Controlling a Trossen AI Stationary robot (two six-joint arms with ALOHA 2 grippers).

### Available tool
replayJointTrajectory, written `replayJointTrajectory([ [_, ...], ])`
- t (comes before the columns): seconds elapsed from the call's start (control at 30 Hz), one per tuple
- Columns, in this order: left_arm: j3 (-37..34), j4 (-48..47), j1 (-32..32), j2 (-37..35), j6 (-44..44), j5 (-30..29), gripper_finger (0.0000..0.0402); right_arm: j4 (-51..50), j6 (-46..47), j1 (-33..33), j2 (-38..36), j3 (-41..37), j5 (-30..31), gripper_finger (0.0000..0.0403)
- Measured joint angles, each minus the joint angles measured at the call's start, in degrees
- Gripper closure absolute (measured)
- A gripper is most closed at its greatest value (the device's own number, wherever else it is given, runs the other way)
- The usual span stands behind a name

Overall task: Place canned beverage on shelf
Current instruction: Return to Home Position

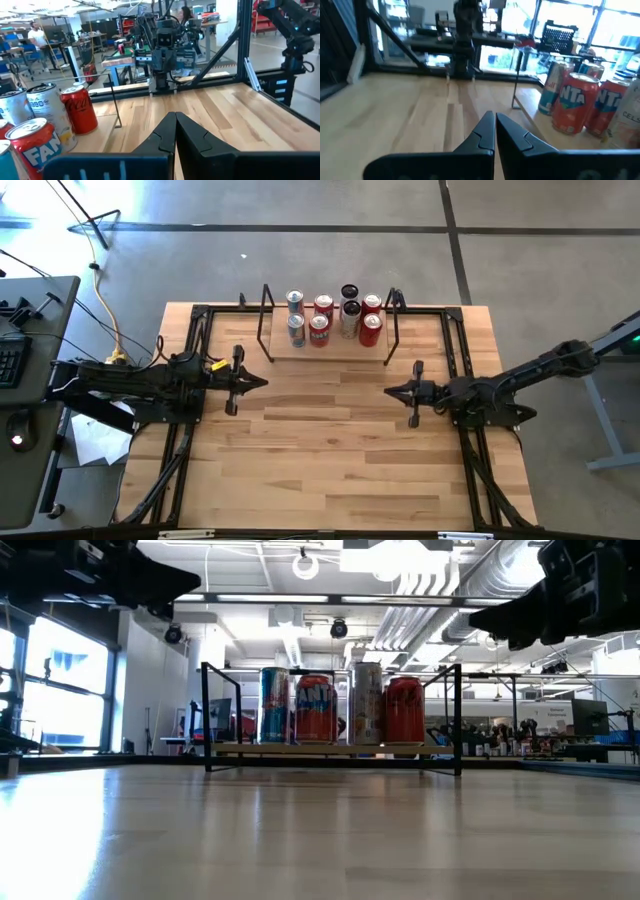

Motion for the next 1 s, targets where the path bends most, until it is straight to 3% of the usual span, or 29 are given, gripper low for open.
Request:
replayJointTrajectory([
  [0.13,-2.7,5.5,2.2,0.0,1.1,0.2,0.0401,-0.4,-0.2,-2.5,-6.1,-2.3,-4.7,0.0403],
  [0.43,-4.7,6.3,9.9,-1.4,-2.3,8.7,0.0401,-7.4,-2.2,-6.2,-18.8,-4.6,-4.6,0.0403],
  [0.77,-4.7,-6.8,13.7,-14.2,-2.7,8.0,0.0401,-20.7,-1.7,-8.2,-32.0,-4.6,-3.0,0.0403],
  [1.0,-4.7,-13.8,13.7,-23.9,-0.9,1.6,0.0402,-29.1,-0.2,-9.2,-39.7,-4.6,-0.9,0.0403],
])
